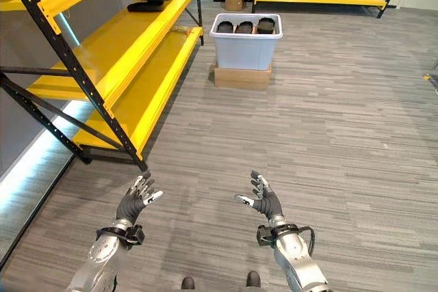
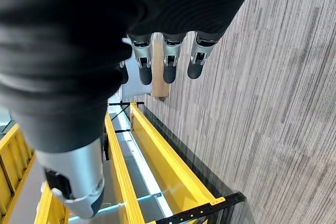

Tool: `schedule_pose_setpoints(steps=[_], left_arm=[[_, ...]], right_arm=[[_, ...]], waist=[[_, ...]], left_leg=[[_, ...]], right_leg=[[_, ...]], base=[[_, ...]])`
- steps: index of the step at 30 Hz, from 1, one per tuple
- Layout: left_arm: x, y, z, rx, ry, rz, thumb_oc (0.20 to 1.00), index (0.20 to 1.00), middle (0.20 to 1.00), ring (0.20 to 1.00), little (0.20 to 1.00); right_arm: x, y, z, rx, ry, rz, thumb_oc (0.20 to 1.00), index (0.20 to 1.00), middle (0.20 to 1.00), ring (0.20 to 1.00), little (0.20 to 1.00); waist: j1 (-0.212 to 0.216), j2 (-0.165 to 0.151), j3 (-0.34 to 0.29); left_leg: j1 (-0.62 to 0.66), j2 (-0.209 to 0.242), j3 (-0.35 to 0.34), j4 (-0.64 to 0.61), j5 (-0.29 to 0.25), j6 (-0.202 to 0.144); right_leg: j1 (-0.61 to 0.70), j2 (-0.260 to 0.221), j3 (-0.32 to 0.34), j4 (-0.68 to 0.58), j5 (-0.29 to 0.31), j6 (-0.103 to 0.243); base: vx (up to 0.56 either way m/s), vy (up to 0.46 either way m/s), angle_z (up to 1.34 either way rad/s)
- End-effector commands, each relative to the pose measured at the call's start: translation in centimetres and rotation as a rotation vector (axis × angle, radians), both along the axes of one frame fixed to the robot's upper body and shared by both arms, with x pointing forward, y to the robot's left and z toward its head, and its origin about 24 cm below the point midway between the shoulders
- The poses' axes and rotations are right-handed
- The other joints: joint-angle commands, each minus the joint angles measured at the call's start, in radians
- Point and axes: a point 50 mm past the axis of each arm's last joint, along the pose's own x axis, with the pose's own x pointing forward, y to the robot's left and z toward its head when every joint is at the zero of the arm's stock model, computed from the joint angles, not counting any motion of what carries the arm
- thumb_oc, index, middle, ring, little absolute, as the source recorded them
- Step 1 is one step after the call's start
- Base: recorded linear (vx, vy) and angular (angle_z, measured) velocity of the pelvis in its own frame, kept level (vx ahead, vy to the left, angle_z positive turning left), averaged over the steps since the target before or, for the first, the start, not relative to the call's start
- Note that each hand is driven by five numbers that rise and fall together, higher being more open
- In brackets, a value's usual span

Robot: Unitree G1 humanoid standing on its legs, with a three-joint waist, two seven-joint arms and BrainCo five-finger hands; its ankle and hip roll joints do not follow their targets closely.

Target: Move parts from the plastic box to the shelf.

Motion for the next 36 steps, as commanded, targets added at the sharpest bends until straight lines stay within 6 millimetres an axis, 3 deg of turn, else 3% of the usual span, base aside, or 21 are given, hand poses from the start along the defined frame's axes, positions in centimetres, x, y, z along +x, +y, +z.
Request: schedule_pose_setpoints(steps=[1, 2, 5, 6, 8, 12, 16, 17, 19, 20, 22, 23, 24, 25, 27, 29, 30, 32, 33, 34, 36], left_arm=[[1.0, 1.3, 2.9, 0.077, -0.141, -0.026, 1.000, 1.000, 1.000, 1.000, 1.000], [1.1, 1.7, 3.0, 0.115, -0.148, -0.021, 1.000, 1.000, 1.000, 1.000, 1.000], [1.3, 1.8, 2.9, 0.136, -0.146, -0.025, 1.000, 1.000, 1.000, 1.000, 1.000], [1.3, 1.6, 2.9, 0.133, -0.147, -0.034, 1.000, 1.000, 1.000, 1.000, 1.000], [1.4, 1.5, 3.1, 0.131, -0.160, -0.037, 1.000, 1.000, 1.000, 1.000, 1.000], [1.4, 1.4, 3.1, 0.117, -0.163, -0.017, 1.000, 1.000, 1.000, 1.000, 1.000], [1.3, 0.9, 3.5, 0.078, -0.189, -0.011, 1.000, 1.000, 1.000, 1.000, 1.000], [1.5, 0.5, 3.5, 0.056, -0.193, -0.022, 1.000, 1.000, 1.000, 1.000, 1.000], [1.7, -0.3, 3.8, 0.039, -0.204, -0.060, 1.000, 1.000, 1.000, 1.000, 1.000], [1.9, -0.5, 4.0, 0.043, -0.214, -0.080, 1.000, 1.000, 1.000, 1.000, 1.000], [1.7, -0.5, 4.0, 0.038, -0.212, -0.082, 1.000, 1.000, 1.000, 1.000, 1.000], [1.7, -0.5, 4.0, 0.038, -0.212, -0.082, 1.000, 1.000, 1.000, 1.000, 1.000], [1.5, -0.3, 3.8, 0.039, -0.202, -0.078, 1.000, 1.000, 1.000, 1.000, 1.000], [1.5, -0.3, 3.8, 0.039, -0.202, -0.078, 1.000, 1.000, 1.000, 1.000, 1.000], [1.2, 0.0, 3.8, 0.051, -0.195, -0.075, 1.000, 1.000, 1.000, 1.000, 1.000], [1.1, 0.0, 3.6, 0.051, -0.188, -0.079, 1.000, 1.000, 1.000, 1.000, 1.000], [0.9, 0.0, 3.5, 0.045, -0.181, -0.075, 1.000, 1.000, 1.000, 1.000, 1.000], [0.4, 0.6, 3.3, 0.065, -0.175, -0.054, 1.000, 1.000, 1.000, 1.000, 1.000], [0.3, 0.6, 3.2, 0.073, -0.173, -0.059, 1.000, 1.000, 1.000, 1.000, 1.000], [0.2, 0.6, 3.1, 0.080, -0.173, -0.059, 1.000, 1.000, 1.000, 1.000, 1.000], [0.3, 0.7, 3.1, 0.086, -0.173, -0.058, 1.000, 1.000, 1.000, 1.000, 1.000]], right_arm=[[1.0, 1.0, 2.3, 0.082, -0.132, 0.007, 1.000, 1.000, 1.000, 1.000, 1.000], [0.8, 1.2, 2.2, 0.084, -0.126, 0.015, 1.000, 1.000, 1.000, 1.000, 1.000], [0.8, 1.2, 2.2, 0.080, -0.129, 0.027, 1.000, 1.000, 1.000, 1.000, 1.000], [0.8, 1.1, 2.2, 0.076, -0.127, 0.027, 1.000, 1.000, 1.000, 1.000, 1.000], [1.1, 0.9, 2.3, 0.084, -0.127, 0.019, 1.000, 1.000, 1.000, 1.000, 1.000], [1.8, 1.1, 2.6, 0.072, -0.147, 0.029, 1.000, 1.000, 1.000, 1.000, 1.000], [1.7, 1.5, 2.7, 0.041, -0.149, 0.062, 1.000, 1.000, 1.000, 1.000, 1.000], [1.8, 1.6, 3.0, 0.055, -0.160, 0.072, 1.000, 1.000, 1.000, 1.000, 1.000], [1.9, 1.0, 3.6, 0.042, -0.193, 0.063, 1.000, 1.000, 1.000, 1.000, 1.000], [1.8, 0.8, 3.7, 0.039, -0.198, 0.065, 1.000, 1.000, 1.000, 1.000, 1.000], [1.7, 0.6, 3.7, 0.031, -0.197, 0.069, 1.000, 1.000, 1.000, 1.000, 1.000], [1.7, 0.6, 3.7, 0.031, -0.197, 0.068, 1.000, 1.000, 1.000, 1.000, 1.000], [1.5, 0.3, 3.7, 0.025, -0.193, 0.066, 1.000, 1.000, 1.000, 1.000, 1.000], [1.5, 0.3, 3.7, 0.025, -0.193, 0.066, 1.000, 1.000, 1.000, 1.000, 1.000], [1.3, -0.2, 3.7, 0.018, -0.193, 0.053, 1.000, 1.000, 1.000, 1.000, 1.000], [1.1, -0.5, 3.6, 0.010, -0.189, 0.037, 1.000, 1.000, 1.000, 1.000, 1.000], [1.2, -0.5, 3.5, 0.006, -0.186, 0.032, 1.000, 1.000, 1.000, 1.000, 1.000], [1.1, -0.6, 3.3, -0.007, -0.187, 0.021, 1.000, 1.000, 1.000, 1.000, 1.000], [1.0, -0.6, 3.1, -0.008, -0.178, 0.022, 1.000, 1.000, 1.000, 1.000, 1.000], [0.9, -0.5, 2.9, -0.025, -0.172, 0.026, 1.000, 1.000, 1.000, 1.000, 1.000], [0.8, -0.5, 2.6, -0.032, -0.160, 0.023, 1.000, 1.000, 1.000, 1.000, 1.000]], waist=[[-0.003, -0.041, 0.046], [-0.014, -0.026, 0.069], [-0.031, -0.004, 0.096], [-0.042, -0.004, 0.102], [-0.054, -0.011, 0.101], [-0.071, -0.020, 0.096], [-0.077, -0.019, 0.065], [-0.082, -0.014, 0.041], [-0.099, 0.008, 0.015], [-0.108, 0.011, 0.012], [-0.106, 0.011, 0.010], [-0.106, 0.011, 0.009], [-0.096, 0.005, 0.013], [-0.096, 0.005, 0.013], [-0.064, -0.041, 0.046], [-0.042, -0.057, 0.074], [-0.034, -0.073, 0.081], [0.005, -0.077, 0.088], [0.014, -0.076, 0.087], [0.025, -0.061, 0.086], [0.035, -0.054, 0.087]], left_leg=[[-0.052, -0.038, -0.060, 0.153, -0.104, 0.037], [-0.038, -0.054, -0.065, 0.159, -0.110, 0.058], [-0.007, -0.052, -0.058, 0.153, -0.124, 0.066], [0.020, -0.058, -0.061, 0.146, -0.137, 0.066], [0.058, -0.075, -0.065, 0.131, -0.154, 0.066], [0.150, -0.074, -0.074, 0.098, -0.206, 0.047], [0.214, -0.037, -0.078, 0.092, -0.230, 0.021], [0.223, -0.002, -0.088, 0.110, -0.221, 0.008], [0.226, 0.057, -0.096, 0.139, -0.174, -0.025], [0.217, 0.078, -0.100, 0.191, -0.119, -0.046], [0.193, 0.088, -0.099, 0.268, -0.045, -0.068], [0.191, 0.089, -0.100, 0.270, -0.046, -0.068], [0.132, 0.094, -0.097, 0.441, 0.071, -0.086], [0.132, 0.094, -0.097, 0.441, 0.071, -0.086], [-0.009, 0.039, -0.126, 0.727, 0.183, -0.089], [-0.116, 0.011, -0.102, 0.754, 0.089, -0.058], [-0.180, -0.010, -0.086, 0.738, 0.066, -0.048], [-0.291, 0.007, -0.047, 0.434, 0.012, -0.032], [-0.307, 0.010, -0.052, 0.351, 0.028, -0.036], [-0.313, 0.028, -0.072, 0.212, 0.111, -0.056], [-0.313, 0.050, -0.094, 0.128, 0.165, -0.066]], right_leg=[[-0.047, -0.103, 0.031, 0.300, 0.141, 0.052], [-0.123, -0.112, 0.056, 0.452, 0.216, 0.043], [-0.214, -0.083, 0.037, 0.546, 0.163, 0.031], [-0.243, -0.039, 0.027, 0.516, 0.113, 0.022], [-0.281, 0.000, 0.005, 0.409, 0.093, 0.020], [-0.300, 0.014, -0.055, 0.132, 0.130, 0.034], [-0.279, 0.068, -0.028, 0.067, 0.159, 0.024], [-0.278, 0.116, -0.021, 0.096, 0.135, 0.002], [-0.293, 0.150, -0.043, 0.181, 0.069, -0.029], [-0.282, 0.177, -0.038, 0.207, 0.034, -0.046], [-0.249, 0.197, -0.033, 0.196, 0.010, -0.068], [-0.249, 0.197, -0.034, 0.195, 0.010, -0.068], [-0.189, 0.224, -0.019, 0.169, -0.015, -0.097], [-0.189, 0.224, -0.019, 0.169, -0.015, -0.097], [-0.094, 0.222, 0.019, 0.111, -0.023, -0.135], [-0.032, 0.211, 0.040, 0.074, -0.027, -0.134], [-0.011, 0.196, 0.049, 0.059, -0.019, -0.130], [0.060, 0.189, 0.081, 0.033, -0.057, -0.101], [0.083, 0.192, 0.087, 0.030, -0.068, -0.099], [0.113, 0.210, 0.093, 0.027, -0.089, -0.096], [0.152, 0.215, 0.106, 0.032, -0.111, -0.094]], base=[[0.02, 0.389, 0.56], [0.02, 0.343, 0.35], [0.08, 0.194, 0.16], [0.18, 0.092, -0.16], [0.22, 0.018, -0.34], [0.31, -0.079, 0.02], [0.40, -0.147, 0.14], [0.69, -0.278, 0.13], [0.64, -0.267, 0.29], [0.40, -0.170, 0.34], [0.29, -0.125, 0.09], [0.31, -0.155, -0.13], [0.21, -0.110, -0.16], [0.28, -0.172, 0.00], [0.29, -0.187, -0.05], [0.27, -0.111, -0.12], [0.33, 0.004, -0.16], [0.46, 0.116, -0.18], [0.45, 0.140, -0.22], [0.39, 0.111, -0.59], [0.34, 0.110, -0.73]])
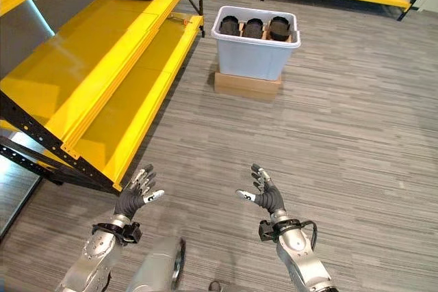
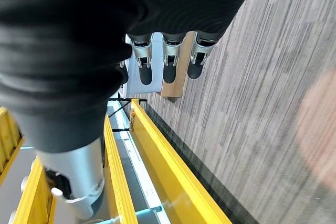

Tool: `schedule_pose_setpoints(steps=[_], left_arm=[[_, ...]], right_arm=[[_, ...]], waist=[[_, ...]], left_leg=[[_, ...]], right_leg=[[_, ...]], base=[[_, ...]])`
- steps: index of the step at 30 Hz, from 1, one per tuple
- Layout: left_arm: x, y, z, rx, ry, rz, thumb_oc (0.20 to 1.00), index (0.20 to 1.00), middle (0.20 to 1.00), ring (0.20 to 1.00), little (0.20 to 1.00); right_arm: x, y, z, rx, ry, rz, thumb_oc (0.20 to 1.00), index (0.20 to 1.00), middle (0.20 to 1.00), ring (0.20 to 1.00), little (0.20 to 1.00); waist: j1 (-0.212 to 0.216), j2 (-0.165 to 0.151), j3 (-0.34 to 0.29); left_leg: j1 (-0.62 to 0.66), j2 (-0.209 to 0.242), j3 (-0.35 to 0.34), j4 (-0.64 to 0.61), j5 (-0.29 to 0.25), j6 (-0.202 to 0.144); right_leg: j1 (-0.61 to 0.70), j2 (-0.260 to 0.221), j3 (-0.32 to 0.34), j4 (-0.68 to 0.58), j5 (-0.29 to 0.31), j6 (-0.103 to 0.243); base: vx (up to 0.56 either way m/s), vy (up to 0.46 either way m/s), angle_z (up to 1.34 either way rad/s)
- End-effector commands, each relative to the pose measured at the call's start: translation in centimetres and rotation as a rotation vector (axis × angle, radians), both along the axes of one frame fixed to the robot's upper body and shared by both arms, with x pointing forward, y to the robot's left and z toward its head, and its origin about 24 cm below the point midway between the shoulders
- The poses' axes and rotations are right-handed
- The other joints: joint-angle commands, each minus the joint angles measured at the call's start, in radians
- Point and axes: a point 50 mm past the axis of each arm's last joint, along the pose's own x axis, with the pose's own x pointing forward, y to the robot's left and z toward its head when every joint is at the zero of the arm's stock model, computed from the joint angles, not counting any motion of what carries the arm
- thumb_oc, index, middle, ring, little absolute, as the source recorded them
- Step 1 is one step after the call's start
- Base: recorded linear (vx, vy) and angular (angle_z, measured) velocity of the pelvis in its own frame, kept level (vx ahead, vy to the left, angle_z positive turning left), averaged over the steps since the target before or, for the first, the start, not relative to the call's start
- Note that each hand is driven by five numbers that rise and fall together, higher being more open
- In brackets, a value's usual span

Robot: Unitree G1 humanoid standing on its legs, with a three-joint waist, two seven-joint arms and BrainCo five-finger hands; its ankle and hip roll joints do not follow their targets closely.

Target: Move parts from the plastic box to the shelf.

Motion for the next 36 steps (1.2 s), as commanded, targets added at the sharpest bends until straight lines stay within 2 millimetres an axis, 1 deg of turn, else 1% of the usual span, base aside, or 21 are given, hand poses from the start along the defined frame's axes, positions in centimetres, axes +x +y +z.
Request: schedule_pose_setpoints(steps=[1, 5, 6, 7, 8, 10, 12, 13, 14, 15, 16, 18, 19, 23, 26, 27, 29, 32, 33, 34, 36], left_arm=[[1.4, 0.1, 2.9, 0.019, -0.173, -0.014, 1.000, 1.000, 1.000, 1.000, 1.000], [1.5, 0.0, 3.0, 0.016, -0.175, -0.024, 1.000, 1.000, 1.000, 1.000, 1.000], [1.6, 0.0, 3.2, 0.020, -0.181, -0.031, 1.000, 1.000, 1.000, 1.000, 1.000], [1.7, -0.1, 3.3, 0.020, -0.184, -0.042, 1.000, 1.000, 1.000, 1.000, 1.000], [2.0, -0.3, 3.3, 0.021, -0.182, -0.052, 1.000, 1.000, 1.000, 1.000, 1.000], [2.2, -0.4, 3.5, 0.032, -0.187, -0.062, 1.000, 1.000, 1.000, 1.000, 1.000], [2.3, -0.3, 3.7, 0.046, -0.193, -0.066, 1.000, 1.000, 1.000, 1.000, 1.000], [2.3, -0.3, 3.7, 0.056, -0.194, -0.071, 1.000, 1.000, 1.000, 1.000, 1.000], [2.3, -0.4, 3.7, 0.059, -0.191, -0.076, 1.000, 1.000, 1.000, 1.000, 1.000], [2.2, -0.3, 3.5, 0.068, -0.183, -0.083, 1.000, 1.000, 1.000, 1.000, 1.000], [2.2, -0.3, 3.5, 0.067, -0.180, -0.083, 1.000, 1.000, 1.000, 1.000, 1.000], [2.1, -0.1, 3.3, 0.065, -0.172, -0.071, 1.000, 1.000, 1.000, 1.000, 1.000], [1.9, 0.2, 3.1, 0.060, -0.161, -0.052, 1.000, 1.000, 1.000, 1.000, 1.000], [1.7, 0.5, 2.9, 0.059, -0.158, -0.032, 1.000, 1.000, 1.000, 1.000, 1.000], [1.7, 0.5, 2.9, 0.059, -0.158, -0.032, 1.000, 1.000, 1.000, 1.000, 1.000], [1.6, 0.6, 2.7, 0.067, -0.152, -0.030, 1.000, 1.000, 1.000, 1.000, 1.000], [1.6, 0.2, 2.3, 0.053, -0.139, -0.024, 1.000, 1.000, 1.000, 1.000, 1.000], [1.7, 0.2, 2.5, 0.041, -0.149, -0.018, 1.000, 1.000, 1.000, 1.000, 1.000], [1.7, 0.2, 2.5, 0.040, -0.149, -0.018, 1.000, 1.000, 1.000, 1.000, 1.000], [1.9, 0.1, 2.6, 0.029, -0.152, -0.018, 1.000, 1.000, 1.000, 1.000, 1.000], [2.0, 0.0, 2.6, 0.016, -0.150, -0.006, 1.000, 1.000, 1.000, 1.000, 1.000]], right_arm=[[-0.5, 0.2, 1.5, 0.007, -0.097, 0.004, 1.000, 1.000, 1.000, 1.000, 1.000], [-1.0, 0.7, 0.9, 0.029, -0.064, 0.020, 1.000, 1.000, 1.000, 1.000, 1.000], [-1.2, 1.1, 0.9, 0.051, -0.057, 0.029, 1.000, 1.000, 1.000, 1.000, 1.000], [-1.0, 1.4, 0.8, 0.046, -0.057, 0.042, 1.000, 1.000, 1.000, 1.000, 1.000], [-0.8, 2.0, 0.9, 0.049, -0.058, 0.064, 1.000, 1.000, 1.000, 1.000, 1.000], [-0.8, 2.4, 1.0, 0.057, -0.064, 0.076, 1.000, 1.000, 1.000, 1.000, 1.000], [-0.8, 2.8, 1.0, 0.062, -0.066, 0.086, 1.000, 1.000, 1.000, 1.000, 1.000], [-0.8, 3.0, 1.1, 0.061, -0.072, 0.096, 1.000, 1.000, 1.000, 1.000, 1.000], [-0.8, 3.0, 1.1, 0.060, -0.068, 0.098, 1.000, 1.000, 1.000, 1.000, 1.000], [-1.1, 2.9, 0.9, 0.054, -0.060, 0.097, 1.000, 1.000, 1.000, 1.000, 1.000], [-1.1, 2.9, 0.9, 0.058, -0.059, 0.093, 1.000, 1.000, 1.000, 1.000, 1.000], [-1.1, 2.8, 0.9, 0.060, -0.059, 0.086, 1.000, 1.000, 1.000, 1.000, 1.000], [-0.9, 2.7, 0.8, 0.062, -0.056, 0.077, 1.000, 1.000, 1.000, 1.000, 1.000], [-0.8, 2.9, 0.9, 0.038, -0.059, 0.107, 1.000, 1.000, 1.000, 1.000, 1.000], [-0.8, 2.9, 0.9, 0.038, -0.059, 0.107, 1.000, 1.000, 1.000, 1.000, 1.000], [-1.0, 2.8, 0.9, 0.021, -0.057, 0.113, 1.000, 1.000, 1.000, 1.000, 1.000], [-0.9, 2.6, 0.9, 0.021, -0.056, 0.107, 1.000, 1.000, 1.000, 1.000, 1.000], [-0.6, 2.4, 1.4, 0.022, -0.080, 0.108, 1.000, 1.000, 1.000, 1.000, 1.000], [-0.6, 2.4, 1.4, 0.022, -0.080, 0.108, 1.000, 1.000, 1.000, 1.000, 1.000], [-0.4, 2.2, 1.6, 0.021, -0.089, 0.101, 1.000, 1.000, 1.000, 1.000, 1.000], [-0.2, 2.0, 1.9, 0.026, -0.101, 0.096, 1.000, 1.000, 1.000, 1.000, 1.000]], waist=[[-0.010, 0.011, -0.027], [-0.011, 0.001, -0.061], [-0.010, -0.009, -0.080], [-0.003, -0.019, -0.097], [0.000, -0.024, -0.102], [-0.002, -0.026, -0.099], [-0.017, -0.006, -0.082], [-0.025, 0.009, -0.068], [-0.034, 0.022, -0.060], [-0.049, 0.046, -0.055], [-0.061, 0.050, -0.049], [-0.073, 0.052, -0.040], [-0.072, 0.045, -0.037], [-0.085, 0.038, -0.032], [-0.085, 0.039, -0.031], [-0.080, 0.025, -0.052], [-0.084, 0.029, -0.079], [-0.085, 0.044, -0.094], [-0.085, 0.045, -0.095], [-0.092, 0.051, -0.104], [-0.090, 0.051, -0.108]], left_leg=[[0.241, 0.062, -0.029, -0.073, 0.242, -0.039], [0.272, 0.028, -0.043, -0.055, 0.206, -0.018], [0.271, 0.005, -0.026, -0.022, 0.172, -0.002], [0.266, -0.023, -0.016, 0.015, 0.126, 0.018], [0.278, -0.043, -0.007, 0.036, 0.085, 0.042], [0.310, -0.059, 0.008, 0.047, 0.048, 0.069], [0.367, -0.062, 0.005, 0.026, 0.036, 0.088], [0.397, -0.059, 0.006, 0.015, 0.028, 0.100], [0.425, -0.056, 0.009, 0.002, 0.023, 0.105], [0.477, -0.047, 0.008, -0.024, 0.012, 0.109], [0.503, -0.053, 0.000, -0.035, 0.010, 0.107], [0.549, -0.062, -0.006, -0.056, -0.003, 0.104], [0.576, -0.068, -0.008, -0.073, -0.020, 0.094], [0.646, -0.062, -0.031, -0.109, -0.051, 0.068], [0.647, -0.062, -0.031, -0.109, -0.052, 0.068], [0.683, -0.058, -0.034, -0.114, -0.074, 0.051], [0.714, -0.023, -0.035, -0.112, -0.093, 0.035], [0.725, 0.024, -0.044, -0.099, -0.082, 0.006], [0.725, 0.026, -0.044, -0.100, -0.082, 0.005], [0.716, 0.076, -0.051, -0.071, -0.047, -0.029], [0.706, 0.092, -0.056, -0.030, -0.008, -0.044]], right_leg=[[-0.129, 0.004, -0.119, 0.128, 0.078, 0.085], [-0.093, -0.036, -0.106, 0.146, 0.057, 0.116], [-0.085, -0.067, -0.105, 0.152, 0.063, 0.134], [-0.086, -0.099, -0.101, 0.180, 0.088, 0.156], [-0.121, -0.118, -0.092, 0.268, 0.133, 0.175], [-0.183, -0.129, -0.088, 0.449, 0.239, 0.201], [-0.272, -0.116, -0.102, 0.619, 0.344, 0.216], [-0.304, -0.120, -0.127, 0.694, 0.362, 0.215], [-0.332, -0.124, -0.152, 0.742, 0.357, 0.213], [-0.414, -0.134, -0.197, 0.751, 0.316, 0.196], [-0.459, -0.124, -0.210, 0.714, 0.289, 0.187], [-0.481, -0.141, -0.250, 0.614, 0.264, 0.176], [-0.499, -0.179, -0.284, 0.431, 0.270, 0.180], [-0.498, -0.176, -0.259, 0.119, 0.355, 0.217], [-0.497, -0.176, -0.260, 0.118, 0.355, 0.217], [-0.476, -0.188, -0.276, 0.074, 0.360, 0.224], [-0.442, -0.171, -0.291, 0.079, 0.370, 0.209], [-0.440, -0.144, -0.319, 0.118, 0.327, 0.187], [-0.440, -0.143, -0.320, 0.119, 0.326, 0.186], [-0.430, -0.113, -0.327, 0.133, 0.279, 0.162], [-0.412, -0.089, -0.329, 0.124, 0.262, 0.147]], base=[[0.31, 0.135, -0.48], [0.33, 0.177, -0.81], [0.46, 0.288, -0.14], [0.53, 0.359, 0.01], [0.43, 0.325, 0.45], [0.25, 0.227, 0.09], [0.16, 0.204, 0.03], [0.20, 0.222, 0.38], [0.34, 0.260, 0.37], [0.37, 0.210, 0.29], [0.37, 0.160, 0.21], [0.31, 0.004, 0.15], [0.36, -0.091, 0.59], [0.31, -0.121, 0.37], [0.13, -0.065, -0.26], [0.54, -0.251, -0.11], [0.54, -0.263, 0.14], [0.24, -0.184, -0.05], [0.31, -0.289, -0.15], [0.30, -0.298, 0.02], [0.30, -0.283, 0.13]])
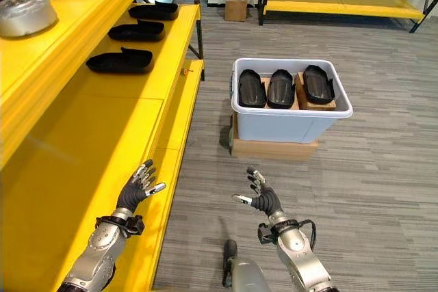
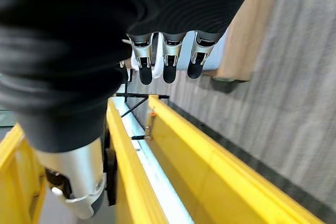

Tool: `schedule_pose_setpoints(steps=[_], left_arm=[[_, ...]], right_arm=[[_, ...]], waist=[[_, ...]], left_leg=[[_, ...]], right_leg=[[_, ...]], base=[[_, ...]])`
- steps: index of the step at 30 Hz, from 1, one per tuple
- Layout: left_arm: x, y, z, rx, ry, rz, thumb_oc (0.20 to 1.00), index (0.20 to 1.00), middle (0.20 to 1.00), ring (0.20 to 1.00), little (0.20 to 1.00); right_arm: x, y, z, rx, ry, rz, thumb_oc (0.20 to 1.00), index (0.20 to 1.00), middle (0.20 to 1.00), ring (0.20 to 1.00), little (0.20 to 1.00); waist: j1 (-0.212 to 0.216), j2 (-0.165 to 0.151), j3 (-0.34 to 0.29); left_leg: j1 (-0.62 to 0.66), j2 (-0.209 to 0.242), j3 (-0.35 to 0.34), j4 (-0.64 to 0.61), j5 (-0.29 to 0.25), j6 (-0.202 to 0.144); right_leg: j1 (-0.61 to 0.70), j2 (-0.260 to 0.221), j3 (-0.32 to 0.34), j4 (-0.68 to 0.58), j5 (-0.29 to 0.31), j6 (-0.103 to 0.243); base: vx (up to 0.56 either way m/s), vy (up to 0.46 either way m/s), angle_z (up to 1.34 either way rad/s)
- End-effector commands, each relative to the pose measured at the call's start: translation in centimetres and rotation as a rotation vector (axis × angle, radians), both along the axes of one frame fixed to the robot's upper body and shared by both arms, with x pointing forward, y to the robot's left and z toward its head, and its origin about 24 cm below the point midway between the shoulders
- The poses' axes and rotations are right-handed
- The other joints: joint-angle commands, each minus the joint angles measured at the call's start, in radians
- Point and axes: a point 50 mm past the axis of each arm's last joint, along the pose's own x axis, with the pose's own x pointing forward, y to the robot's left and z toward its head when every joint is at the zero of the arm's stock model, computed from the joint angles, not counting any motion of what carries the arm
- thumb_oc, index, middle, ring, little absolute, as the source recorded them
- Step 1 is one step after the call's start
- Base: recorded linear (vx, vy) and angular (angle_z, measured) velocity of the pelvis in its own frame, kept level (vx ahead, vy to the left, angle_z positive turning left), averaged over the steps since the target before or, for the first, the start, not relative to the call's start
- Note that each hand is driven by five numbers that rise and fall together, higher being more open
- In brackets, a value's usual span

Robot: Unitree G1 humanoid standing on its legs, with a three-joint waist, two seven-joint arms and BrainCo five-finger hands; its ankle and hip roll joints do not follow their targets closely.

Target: Move parts from the plastic box to the shelf.

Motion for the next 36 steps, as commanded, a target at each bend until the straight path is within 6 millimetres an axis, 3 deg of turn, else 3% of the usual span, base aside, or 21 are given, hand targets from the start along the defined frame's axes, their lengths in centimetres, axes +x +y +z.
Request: schedule_pose_setpoints(steps=[1, 5, 6, 7, 9, 12, 20, 23, 24, 25, 26, 27, 28, 29, 30, 31, 32, 33, 34, 35, 36], left_arm=[[-0.3, 0.7, 1.8, 0.014, -0.093, 0.013, 1.000, 1.000, 1.000, 1.000, 1.000], [-0.8, 1.2, 1.6, -0.004, -0.084, 0.036, 1.000, 1.000, 1.000, 1.000, 1.000], [-1.0, 1.2, 1.3, -0.010, -0.067, 0.045, 1.000, 1.000, 1.000, 1.000, 1.000], [-1.0, 1.2, 1.3, -0.010, -0.067, 0.045, 1.000, 1.000, 1.000, 1.000, 1.000], [-1.6, 1.6, 0.8, -0.010, -0.048, 0.059, 1.000, 1.000, 1.000, 1.000, 1.000], [-1.7, 1.8, 0.8, 0.011, -0.054, 0.066, 1.000, 1.000, 1.000, 1.000, 1.000], [-1.9, 1.4, 1.0, 0.012, -0.052, 0.028, 1.000, 1.000, 1.000, 1.000, 1.000], [-1.6, 1.3, 1.1, 0.014, -0.056, 0.020, 1.000, 1.000, 1.000, 1.000, 1.000], [-1.2, 1.3, 1.2, 0.035, -0.059, 0.018, 1.000, 1.000, 1.000, 1.000, 1.000], [-0.8, 1.3, 1.7, 0.039, -0.076, 0.013, 1.000, 1.000, 1.000, 1.000, 1.000], [-0.8, 1.2, 1.6, 0.047, -0.071, -0.007, 1.000, 1.000, 1.000, 1.000, 1.000], [-0.9, 1.4, 1.7, 0.045, -0.069, -0.013, 1.000, 1.000, 1.000, 1.000, 1.000], [-1.1, 1.4, 1.6, 0.038, -0.065, -0.013, 1.000, 1.000, 1.000, 1.000, 1.000], [-1.2, 1.4, 1.5, 0.035, -0.059, -0.013, 1.000, 1.000, 1.000, 1.000, 1.000], [-1.5, 1.6, 1.2, 0.031, -0.046, -0.004, 1.000, 1.000, 1.000, 1.000, 1.000], [-1.5, 1.7, 1.0, 0.032, -0.037, 0.004, 1.000, 1.000, 1.000, 1.000, 1.000], [-1.5, 1.7, 1.0, 0.032, -0.037, 0.004, 1.000, 1.000, 1.000, 1.000, 1.000], [-1.3, 1.8, 1.2, 0.046, -0.046, -0.001, 1.000, 1.000, 1.000, 1.000, 1.000], [-1.4, 2.0, 1.0, 0.049, -0.041, 0.012, 1.000, 1.000, 1.000, 1.000, 1.000], [-1.6, 2.4, 0.9, 0.031, -0.032, 0.046, 1.000, 1.000, 1.000, 1.000, 1.000], [-1.7, 2.4, 0.9, 0.030, -0.031, 0.046, 1.000, 1.000, 1.000, 1.000, 1.000]], right_arm=[[0.4, 0.9, 1.7, 0.075, -0.106, -0.003, 1.000, 1.000, 1.000, 1.000, 1.000], [0.3, 0.3, 1.7, 0.051, -0.107, -0.002, 1.000, 1.000, 1.000, 1.000, 1.000], [0.6, 0.0, 1.6, 0.029, -0.107, -0.018, 1.000, 1.000, 1.000, 1.000, 1.000], [0.6, 0.0, 1.6, 0.029, -0.107, -0.018, 1.000, 1.000, 1.000, 1.000, 1.000], [0.5, 0.0, 1.6, 0.026, -0.107, -0.017, 1.000, 1.000, 1.000, 1.000, 1.000], [0.3, 0.2, 1.1, 0.006, -0.089, -0.010, 1.000, 1.000, 1.000, 1.000, 1.000], [-0.5, 1.0, 0.5, 0.036, -0.051, 0.030, 1.000, 1.000, 1.000, 1.000, 1.000], [-0.4, 1.3, 0.5, 0.042, -0.052, 0.039, 1.000, 1.000, 1.000, 1.000, 1.000], [-0.1, 1.9, 0.7, 0.054, -0.064, 0.050, 1.000, 1.000, 1.000, 1.000, 1.000], [0.3, 2.9, 1.1, 0.052, -0.083, 0.089, 1.000, 1.000, 1.000, 1.000, 1.000], [0.1, 3.0, 1.1, 0.054, -0.083, 0.093, 1.000, 1.000, 1.000, 1.000, 1.000], [-0.2, 3.1, 1.0, 0.070, -0.073, 0.091, 1.000, 1.000, 1.000, 1.000, 1.000], [-0.3, 3.1, 0.9, 0.072, -0.071, 0.085, 1.000, 1.000, 1.000, 1.000, 1.000], [-0.3, 3.1, 0.9, 0.070, -0.072, 0.082, 1.000, 1.000, 1.000, 1.000, 1.000], [-0.2, 3.1, 0.9, 0.055, -0.074, 0.084, 1.000, 1.000, 1.000, 1.000, 1.000], [0.0, 3.1, 1.1, 0.045, -0.084, 0.088, 1.000, 1.000, 1.000, 1.000, 1.000], [0.0, 3.1, 1.1, 0.045, -0.084, 0.088, 1.000, 1.000, 1.000, 1.000, 1.000], [0.2, 3.1, 1.3, 0.038, -0.091, 0.097, 1.000, 1.000, 1.000, 1.000, 1.000], [0.4, 3.1, 1.4, 0.036, -0.095, 0.097, 1.000, 1.000, 1.000, 1.000, 1.000], [0.4, 2.8, 1.7, 0.038, -0.109, 0.101, 1.000, 1.000, 1.000, 1.000, 1.000], [0.4, 2.8, 1.7, 0.038, -0.108, 0.101, 1.000, 1.000, 1.000, 1.000, 1.000]], waist=[[0.023, -0.029, -0.030], [0.052, -0.056, 0.003], [0.079, -0.067, 0.032], [0.080, -0.066, 0.032], [0.094, -0.073, 0.028], [0.125, -0.058, 0.027], [0.109, -0.043, -0.019], [0.105, -0.039, -0.017], [0.093, -0.033, 0.010], [0.079, -0.001, 0.047], [0.063, 0.008, 0.051], [0.064, 0.016, 0.040], [0.070, 0.023, 0.035], [0.071, 0.025, 0.031], [0.068, -0.006, 0.020], [0.065, -0.018, 0.018], [0.066, -0.018, 0.018], [0.084, -0.045, 0.004], [0.090, -0.050, -0.003], [0.093, -0.049, -0.012], [0.091, -0.046, -0.013]], left_leg=[[0.003, 0.091, -0.012, -0.028, 0.148, 0.040], [-0.137, 0.071, 0.024, 0.293, 0.273, 0.009], [-0.234, 0.019, 0.059, 0.297, 0.215, 0.028], [-0.235, 0.021, 0.060, 0.301, 0.212, 0.028], [-0.276, -0.001, 0.078, 0.216, 0.145, 0.055], [-0.305, -0.061, 0.028, 0.025, 0.175, 0.068], [-0.186, -0.056, 0.022, -0.115, 0.164, 0.114], [-0.178, -0.059, 0.006, -0.119, 0.160, 0.129], [-0.175, -0.063, -0.003, -0.109, 0.148, 0.157], [-0.164, -0.057, -0.012, -0.092, 0.135, 0.188], [-0.146, -0.056, -0.043, -0.092, 0.134, 0.185], [-0.134, -0.049, -0.068, -0.098, 0.125, 0.167], [-0.132, -0.039, -0.073, -0.095, 0.117, 0.158], [-0.126, -0.030, -0.080, -0.094, 0.106, 0.150], [-0.110, -0.003, -0.089, -0.095, 0.064, 0.103], [-0.108, 0.016, -0.100, -0.084, 0.049, 0.094], [-0.109, 0.016, -0.099, -0.083, 0.049, 0.094], [-0.098, 0.053, -0.096, -0.076, 0.032, 0.068], [-0.089, 0.078, -0.094, -0.078, 0.036, 0.059], [-0.085, 0.132, -0.111, -0.079, 0.074, 0.043], [-0.084, 0.136, -0.112, -0.082, 0.075, 0.041]], right_leg=[[0.106, -0.016, 0.031, -0.166, 0.033, 0.195], [0.201, -0.004, 0.030, -0.212, 0.003, 0.156], [0.235, -0.019, 0.042, -0.229, -0.002, 0.161], [0.235, -0.018, 0.043, -0.229, -0.002, 0.162], [0.245, -0.022, 0.058, -0.237, -0.008, 0.171], [0.286, 0.000, 0.097, -0.252, -0.020, 0.177], [0.305, 0.003, 0.119, -0.236, -0.041, 0.183], [0.274, 0.004, 0.120, -0.150, -0.068, 0.188], [0.169, -0.002, 0.122, 0.062, -0.040, 0.225], [0.055, -0.042, 0.143, 0.319, 0.060, 0.287], [0.021, -0.035, 0.191, 0.368, 0.045, 0.266], [0.026, -0.139, 0.232, 0.277, 0.066, 0.246], [0.045, -0.220, 0.217, 0.218, 0.071, 0.229], [0.078, -0.284, 0.196, 0.149, 0.089, 0.232], [0.139, -0.367, 0.238, -0.116, 0.193, 0.288], [0.147, -0.347, 0.298, -0.123, 0.192, 0.297], [0.147, -0.347, 0.299, -0.122, 0.192, 0.297], [0.167, -0.322, 0.261, -0.138, 0.120, 0.317], [0.163, -0.306, 0.238, -0.125, 0.098, 0.322], [0.164, -0.262, 0.223, -0.096, 0.041, 0.309], [0.163, -0.259, 0.221, -0.093, 0.039, 0.307]], base=[[0.22, -0.195, 0.06], [0.20, -0.213, -0.38], [0.14, -0.111, -0.16], [0.17, -0.095, -0.17], [0.16, -0.015, -0.46], [0.23, 0.015, -0.42], [0.12, 0.059, -0.37], [0.03, 0.063, 0.08], [-0.04, 0.161, 0.09], [0.04, 0.135, 0.20], [0.17, -0.033, 0.44], [0.22, -0.191, 0.65], [0.20, -0.249, 0.67], [0.32, -0.557, 0.39], [0.33, -0.660, 0.19], [0.27, -0.577, 0.11], [0.19, -0.424, 0.30], [0.20, -0.397, 0.46], [0.31, -0.659, 0.31], [0.17, -0.405, -0.03], [0.13, -0.367, -0.27]])
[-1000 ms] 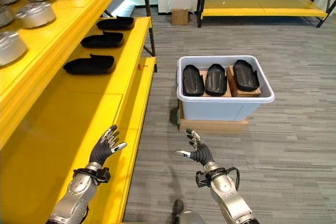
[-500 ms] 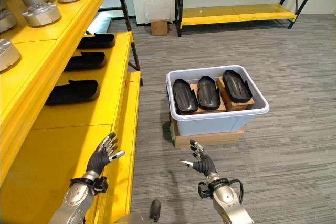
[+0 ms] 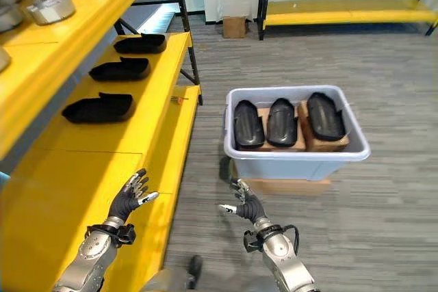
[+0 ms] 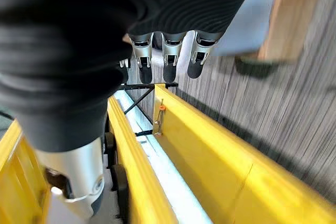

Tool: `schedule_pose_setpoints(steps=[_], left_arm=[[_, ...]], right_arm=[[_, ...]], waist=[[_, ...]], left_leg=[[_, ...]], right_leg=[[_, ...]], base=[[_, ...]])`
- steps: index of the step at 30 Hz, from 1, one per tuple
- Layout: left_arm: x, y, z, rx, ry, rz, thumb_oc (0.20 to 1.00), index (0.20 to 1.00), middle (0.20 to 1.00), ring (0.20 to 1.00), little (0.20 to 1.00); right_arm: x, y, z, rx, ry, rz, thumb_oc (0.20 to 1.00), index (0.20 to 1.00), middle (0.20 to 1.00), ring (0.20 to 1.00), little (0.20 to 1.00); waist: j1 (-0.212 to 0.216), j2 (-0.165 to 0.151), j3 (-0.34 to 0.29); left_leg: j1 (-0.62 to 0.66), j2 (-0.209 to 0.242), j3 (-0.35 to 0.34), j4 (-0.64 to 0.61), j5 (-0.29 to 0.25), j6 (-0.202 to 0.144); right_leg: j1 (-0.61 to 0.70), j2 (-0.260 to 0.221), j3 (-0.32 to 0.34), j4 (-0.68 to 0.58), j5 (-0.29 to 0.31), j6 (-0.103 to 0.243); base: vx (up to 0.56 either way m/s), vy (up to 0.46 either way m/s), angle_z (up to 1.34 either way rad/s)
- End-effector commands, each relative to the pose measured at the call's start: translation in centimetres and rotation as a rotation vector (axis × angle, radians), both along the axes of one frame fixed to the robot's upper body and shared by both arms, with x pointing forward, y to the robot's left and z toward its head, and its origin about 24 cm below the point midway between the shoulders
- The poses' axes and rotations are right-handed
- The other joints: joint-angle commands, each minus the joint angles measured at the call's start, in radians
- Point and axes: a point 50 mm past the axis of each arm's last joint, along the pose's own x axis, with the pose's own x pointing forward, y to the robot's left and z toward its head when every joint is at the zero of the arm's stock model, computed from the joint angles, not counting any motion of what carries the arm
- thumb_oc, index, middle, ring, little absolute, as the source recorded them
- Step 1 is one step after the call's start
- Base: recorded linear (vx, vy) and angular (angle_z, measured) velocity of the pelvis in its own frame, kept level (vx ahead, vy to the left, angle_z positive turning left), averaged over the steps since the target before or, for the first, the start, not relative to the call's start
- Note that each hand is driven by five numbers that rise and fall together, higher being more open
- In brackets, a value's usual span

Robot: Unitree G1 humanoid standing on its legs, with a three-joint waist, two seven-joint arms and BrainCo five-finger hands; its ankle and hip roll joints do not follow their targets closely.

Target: Move parts from the plastic box to the shelf.

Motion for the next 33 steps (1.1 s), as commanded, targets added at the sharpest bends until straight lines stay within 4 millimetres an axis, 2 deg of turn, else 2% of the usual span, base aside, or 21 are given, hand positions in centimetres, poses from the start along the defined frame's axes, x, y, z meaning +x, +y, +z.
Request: schedule_pose_setpoints(steps=[1, 2, 3, 4, 9, 10, 11, 12, 14, 15, 17, 18, 19, 20, 21, 22, 23, 25, 27, 28, 33], left_arm=[[1.2, 0.5, 3.4, 0.006, -0.168, -0.008, 1.000, 1.000, 1.000, 1.000, 1.000], [1.3, 0.4, 3.4, -0.007, -0.167, -0.003, 1.000, 1.000, 1.000, 1.000, 1.000], [1.4, 0.3, 3.4, -0.010, -0.167, -0.002, 1.000, 1.000, 1.000, 1.000, 1.000], [1.4, 0.1, 3.1, -0.035, -0.159, 0.004, 1.000, 1.000, 1.000, 1.000, 1.000], [0.1, -0.2, 2.2, -0.063, -0.106, -0.004, 1.000, 1.000, 1.000, 1.000, 1.000], [-0.2, -0.1, 2.0, -0.057, -0.094, 0.002, 1.000, 1.000, 1.000, 1.000, 1.000], [-0.4, 0.0, 1.8, -0.057, -0.088, 0.006, 1.000, 1.000, 1.000, 1.000, 1.000], [-0.4, 0.0, 1.8, -0.057, -0.088, 0.006, 1.000, 1.000, 1.000, 1.000, 1.000], [-0.6, 0.2, 1.7, -0.056, -0.082, 0.013, 1.000, 1.000, 1.000, 1.000, 1.000], [-0.6, 0.1, 1.7, -0.057, -0.080, 0.012, 1.000, 1.000, 1.000, 1.000, 1.000], [-0.6, 0.2, 1.7, -0.055, -0.080, 0.015, 1.000, 1.000, 1.000, 1.000, 1.000], [-0.5, 0.2, 1.8, -0.061, -0.089, 0.017, 1.000, 1.000, 1.000, 1.000, 1.000], [-0.4, 0.4, 2.0, -0.054, -0.098, 0.022, 1.000, 1.000, 1.000, 1.000, 1.000], [-0.4, 0.4, 2.0, -0.047, -0.103, 0.016, 1.000, 1.000, 1.000, 1.000, 1.000], [-0.4, 0.3, 2.0, -0.040, -0.103, 0.007, 1.000, 1.000, 1.000, 1.000, 1.000], [-0.2, 0.1, 2.1, -0.035, -0.106, -0.005, 1.000, 1.000, 1.000, 1.000, 1.000], [0.0, 0.0, 2.1, -0.036, -0.110, -0.008, 1.000, 1.000, 1.000, 1.000, 1.000], [0.7, -0.2, 2.5, -0.042, -0.133, 0.007, 1.000, 1.000, 1.000, 1.000, 1.000], [0.7, -0.3, 2.5, -0.050, -0.137, 0.008, 1.000, 1.000, 1.000, 1.000, 1.000], [1.2, -0.5, 3.1, -0.056, -0.163, -0.005, 1.000, 1.000, 1.000, 1.000, 1.000], [1.8, -0.5, 3.8, -0.025, -0.190, -0.048, 1.000, 1.000, 1.000, 1.000, 1.000]], right_arm=[[1.3, 0.5, 4.1, 0.066, -0.205, 0.018, 1.000, 1.000, 1.000, 1.000, 1.000], [1.2, -0.2, 4.2, 0.071, -0.210, -0.013, 1.000, 1.000, 1.000, 1.000, 1.000], [1.2, -0.5, 4.1, 0.071, -0.205, -0.024, 1.000, 1.000, 1.000, 1.000, 1.000], [1.2, -0.9, 4.1, 0.066, -0.203, -0.037, 1.000, 1.000, 1.000, 1.000, 1.000], [0.5, -2.2, 4.0, 0.040, -0.193, -0.046, 1.000, 1.000, 1.000, 1.000, 1.000], [0.2, -2.3, 3.9, 0.043, -0.186, -0.043, 1.000, 1.000, 1.000, 1.000, 1.000], [0.0, -2.3, 3.8, 0.041, -0.179, -0.043, 1.000, 1.000, 1.000, 1.000, 1.000], [0.0, -2.3, 3.7, 0.041, -0.178, -0.043, 1.000, 1.000, 1.000, 1.000, 1.000], [-0.3, -2.4, 3.4, 0.042, -0.165, -0.046, 1.000, 1.000, 1.000, 1.000, 1.000], [-0.4, -2.5, 3.5, 0.038, -0.166, -0.048, 1.000, 1.000, 1.000, 1.000, 1.000], [-0.3, -2.7, 3.4, 0.024, -0.162, -0.057, 1.000, 1.000, 1.000, 1.000, 1.000], [-0.2, -2.8, 3.3, 0.024, -0.161, -0.060, 1.000, 1.000, 1.000, 1.000, 1.000], [-0.1, -2.9, 3.4, 0.019, -0.164, -0.062, 1.000, 1.000, 1.000, 1.000, 1.000], [-0.1, -2.9, 3.4, 0.016, -0.166, -0.064, 1.000, 1.000, 1.000, 1.000, 1.000], [-0.1, -3.0, 3.4, 0.010, -0.167, -0.069, 1.000, 1.000, 1.000, 1.000, 1.000], [-0.1, -3.1, 3.2, 0.006, -0.163, -0.081, 1.000, 1.000, 1.000, 1.000, 1.000], [0.0, -3.1, 2.9, 0.006, -0.154, -0.090, 1.000, 1.000, 1.000, 1.000, 1.000], [0.2, -2.6, 2.6, 0.007, -0.143, -0.093, 1.000, 1.000, 1.000, 1.000, 1.000], [0.0, -2.5, 2.4, 0.009, -0.133, -0.089, 1.000, 1.000, 1.000, 1.000, 1.000], [-0.1, -2.2, 2.3, 0.021, -0.126, -0.082, 1.000, 1.000, 1.000, 1.000, 1.000], [-0.2, -1.6, 2.2, 0.042, -0.115, -0.071, 1.000, 1.000, 1.000, 1.000, 1.000]], waist=[[-0.016, 0.003, -0.009], [-0.019, 0.006, -0.008], [-0.023, 0.008, -0.006], [-0.028, 0.010, -0.006], [-0.028, 0.014, -0.009], [-0.029, 0.011, -0.008], [-0.030, 0.008, -0.006], [-0.031, 0.008, -0.006], [-0.030, -0.001, 0.006], [-0.030, -0.010, 0.021], [-0.036, -0.021, 0.043], [-0.029, -0.021, 0.047], [-0.018, -0.026, 0.044], [-0.017, -0.026, 0.040], [-0.014, -0.021, 0.039], [-0.008, -0.013, 0.039], [-0.001, -0.012, 0.040], [0.024, -0.011, 0.036], [0.030, -0.010, 0.031], [0.031, -0.015, 0.018], [0.032, -0.046, -0.005]], left_leg=[[0.098, 0.025, -0.022, 0.060, -0.081, 0.022], [0.081, 0.066, -0.048, 0.063, -0.024, 0.008], [0.071, 0.085, -0.060, 0.066, 0.016, 0.002], [0.049, 0.108, -0.065, 0.071, 0.088, -0.008], [0.031, 0.152, -0.093, 0.084, 0.220, -0.027], [0.022, 0.168, -0.093, 0.100, 0.270, -0.031], [0.010, 0.176, -0.092, 0.116, 0.295, -0.029], [0.009, 0.176, -0.093, 0.117, 0.295, -0.029], [-0.029, 0.183, -0.079, 0.178, 0.359, -0.019], [-0.062, 0.180, -0.035, 0.215, 0.371, -0.003], [-0.100, 0.176, 0.070, 0.256, 0.331, 0.003], [-0.105, 0.136, 0.095, 0.235, 0.274, 0.003], [-0.127, 0.041, 0.098, 0.170, 0.154, 0.020], [-0.131, 0.012, 0.111, 0.097, 0.127, 0.029], [-0.145, 0.004, 0.110, 0.037, 0.147, 0.027], [-0.178, 0.003, 0.107, -0.039, 0.202, 0.019], [-0.192, 0.000, 0.093, -0.076, 0.229, 0.011], [-0.233, -0.013, 0.057, -0.116, 0.259, -0.008], [-0.217, -0.016, 0.045, -0.101, 0.247, 0.003], [-0.216, -0.023, 0.057, -0.083, 0.241, 0.004], [-0.235, -0.084, 0.105, 0.038, 0.133, 0.056]], right_leg=[[-0.030, 0.018, 0.056, -0.079, 0.169, -0.016], [-0.021, 0.060, 0.038, -0.074, 0.130, -0.035], [-0.017, 0.084, 0.030, -0.079, 0.121, -0.047], [-0.006, 0.119, 0.017, -0.110, 0.117, -0.064], [0.037, 0.189, -0.003, -0.170, 0.098, -0.108], [0.048, 0.210, -0.009, -0.176, 0.087, -0.126], [0.057, 0.222, -0.010, -0.183, 0.080, -0.137], [0.057, 0.222, -0.011, -0.183, 0.080, -0.137], [0.083, 0.242, -0.020, -0.201, 0.076, -0.160], [0.094, 0.243, -0.037, -0.205, 0.078, -0.172], [0.104, 0.234, -0.060, -0.205, 0.075, -0.176], [0.107, 0.231, -0.063, -0.209, 0.074, -0.170], [0.106, 0.224, -0.062, -0.223, 0.076, -0.158], [0.108, 0.222, -0.067, -0.231, 0.072, -0.150], [0.111, 0.226, -0.071, -0.234, 0.069, -0.147], [0.122, 0.235, -0.074, -0.242, 0.064, -0.144], [0.130, 0.240, -0.070, -0.243, 0.059, -0.142], [0.168, 0.245, -0.053, -0.252, 0.041, -0.130], [0.187, 0.238, -0.043, -0.252, 0.034, -0.122], [0.213, 0.212, -0.044, -0.246, 0.023, -0.111], [0.215, 0.120, -0.027, -0.195, 0.052, -0.068]], base=[[0.05, -0.357, -0.32], [0.07, -0.473, -0.05], [0.07, -0.584, 0.22], [0.05, -0.409, 0.50], [0.08, -0.287, 0.04], [0.09, -0.287, 0.19], [0.06, -0.205, 0.11], [0.03, -0.143, 0.08], [0.02, -0.196, 0.09], [-0.01, -0.226, 0.15], [-0.01, -0.146, 0.39], [0.07, -0.065, 0.52], [0.12, -0.006, 0.19], [0.13, 0.036, 0.16], [0.14, 0.084, 0.06], [0.14, 0.080, 0.11], [0.17, 0.086, -0.08], [0.25, 0.118, -0.22], [0.27, 0.165, -0.39], [0.38, 0.262, -0.69], [0.31, 0.244, -0.27]])
